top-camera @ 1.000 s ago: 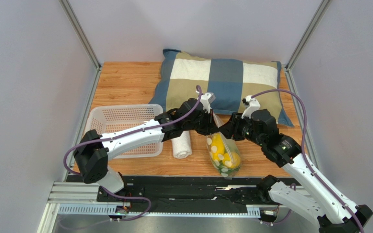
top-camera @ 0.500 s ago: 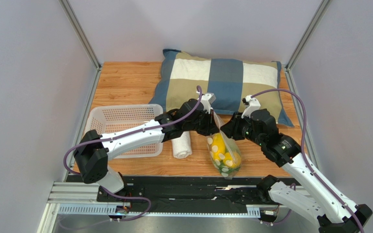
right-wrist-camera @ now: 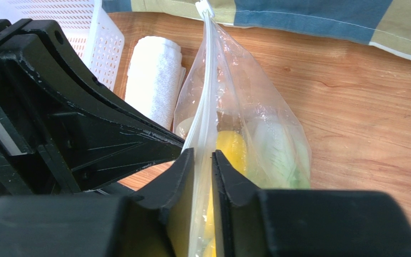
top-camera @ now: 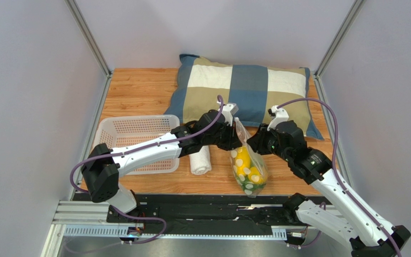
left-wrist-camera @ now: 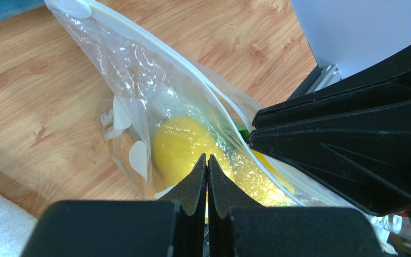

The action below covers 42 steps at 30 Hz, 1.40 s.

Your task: Open the zip-top bag and remove the fake food

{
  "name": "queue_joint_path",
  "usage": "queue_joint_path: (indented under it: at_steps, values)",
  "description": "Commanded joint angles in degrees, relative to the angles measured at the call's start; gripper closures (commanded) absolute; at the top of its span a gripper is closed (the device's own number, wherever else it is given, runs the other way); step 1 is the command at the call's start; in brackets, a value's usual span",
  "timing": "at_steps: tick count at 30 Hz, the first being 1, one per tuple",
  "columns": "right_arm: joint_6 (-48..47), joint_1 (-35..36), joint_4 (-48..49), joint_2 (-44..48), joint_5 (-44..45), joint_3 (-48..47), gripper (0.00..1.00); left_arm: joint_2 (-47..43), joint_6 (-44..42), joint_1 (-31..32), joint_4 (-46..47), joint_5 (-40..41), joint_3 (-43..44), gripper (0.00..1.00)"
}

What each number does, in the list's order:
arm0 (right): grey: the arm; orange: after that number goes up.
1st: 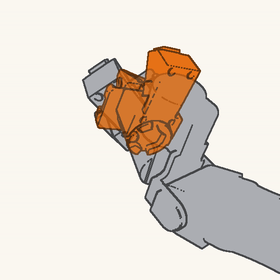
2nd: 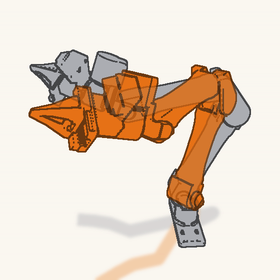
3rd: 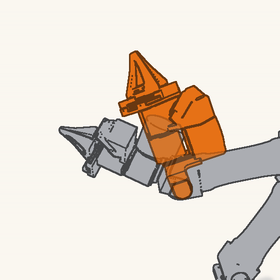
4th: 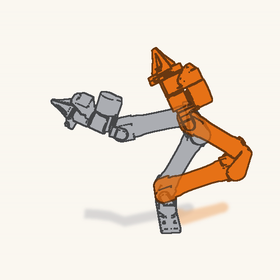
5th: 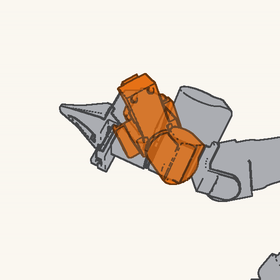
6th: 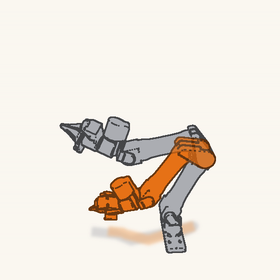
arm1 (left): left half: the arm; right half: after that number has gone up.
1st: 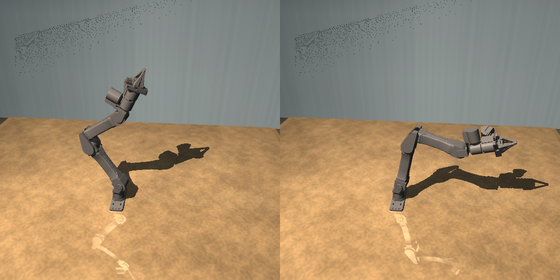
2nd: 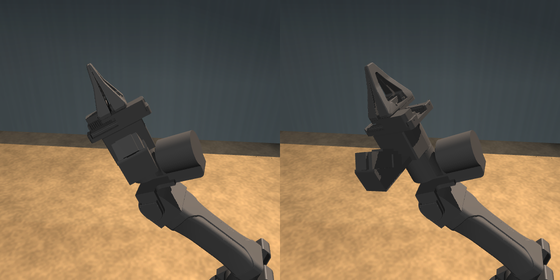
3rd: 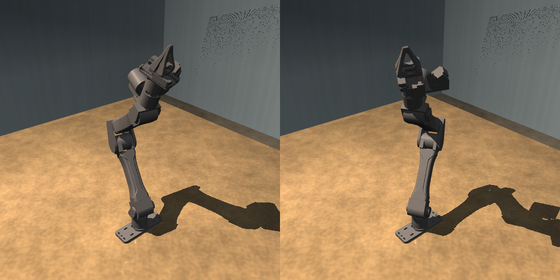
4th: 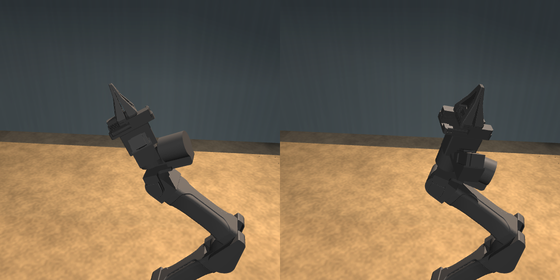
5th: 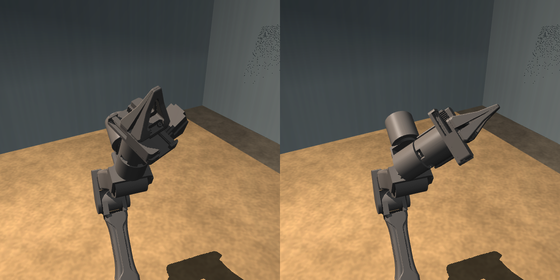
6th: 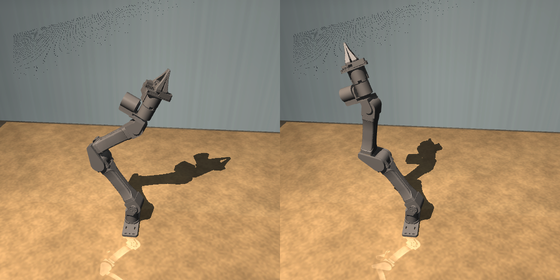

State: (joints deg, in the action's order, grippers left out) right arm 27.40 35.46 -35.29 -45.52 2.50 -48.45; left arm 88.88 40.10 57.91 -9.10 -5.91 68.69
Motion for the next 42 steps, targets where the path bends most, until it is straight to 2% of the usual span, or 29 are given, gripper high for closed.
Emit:
queue_joint_path:
  at_steps: [1,5,8,14,15,17,21,26,27,28,29,31,34,42]
  values:
    - [-1.6,0.2,-1.4,1.2,2.6,-2.6,0.82,-2.2,-1.0,0.7,0.8,0.1,1.7,1.00]
    - [-2.3,0.2,-2.2,1.0,2.6,-2.8,0.91,-2.0,-1.2,1.1,0.6,-0.5,2.3,1.00]
    - [-2.5,0.2,-2.5,0.6,2.1,-2.5,0.98,-1.9,-1.4,1.3,0.8,-1.4,2.6,0.89]
    - [-2.1,0.4,-1.6,0.4,1.5,-1.6,1.00,-2.5,-0.9,1.6,2.3,-1.7,1.9,0.56]
    - [-2.1,0.4,-1.5,0.5,1.5,-1.5,1.00,-2.7,-0.7,1.7,2.5,-1.6,1.6,0.41]
    - [-2.1,0.3,-1.5,0.8,1.3,-1.3,1.00,-3.0,-0.4,1.8,3.0,-0.9,1.2,0.35]
    - [-2.3,0.4,-1.4,1.0,1.1,-1.4,1.00,-4.5,0.5,1.9,3.6,0.3,-0.1,0.33]
    - [-1.6,0.4,-1.4,1.7,0.7,-1.6,0.99,-8.7,1.9,2.1,3.7,4.0,-3.6,0.39]
    - [-1.1,0.4,-1.4,1.8,0.7,-1.7,0.95,-10.2,2.2,2.0,3.7,4.5,-5.1,0.42]
    - [-0.8,0.4,-1.5,2.2,0.7,-2.3,0.83,-10.8,2.5,2.1,3.6,5.0,-5.6,0.44]
    - [0.4,0.3,-1.9,2.4,0.6,-2.9,0.77,-11.2,2.5,2.1,3.3,5.6,-5.9,0.51]
    - [1.6,0.7,-2.2,1.8,0.1,-4.5,0.65,-11.6,2.6,2.1,2.6,5.8,-6.6,0.55]
    - [2.2,3.1,-2.9,0.1,1.8,-5.8,0.53,-10.8,2.5,2.1,2.0,5.8,-7.3,0.59]
    - [2.3,10.2,-5.3,-4.3,11.9,-9.5,0.50,-8.8,1.9,2.1,2.0,5.8,-5.8,0.65]
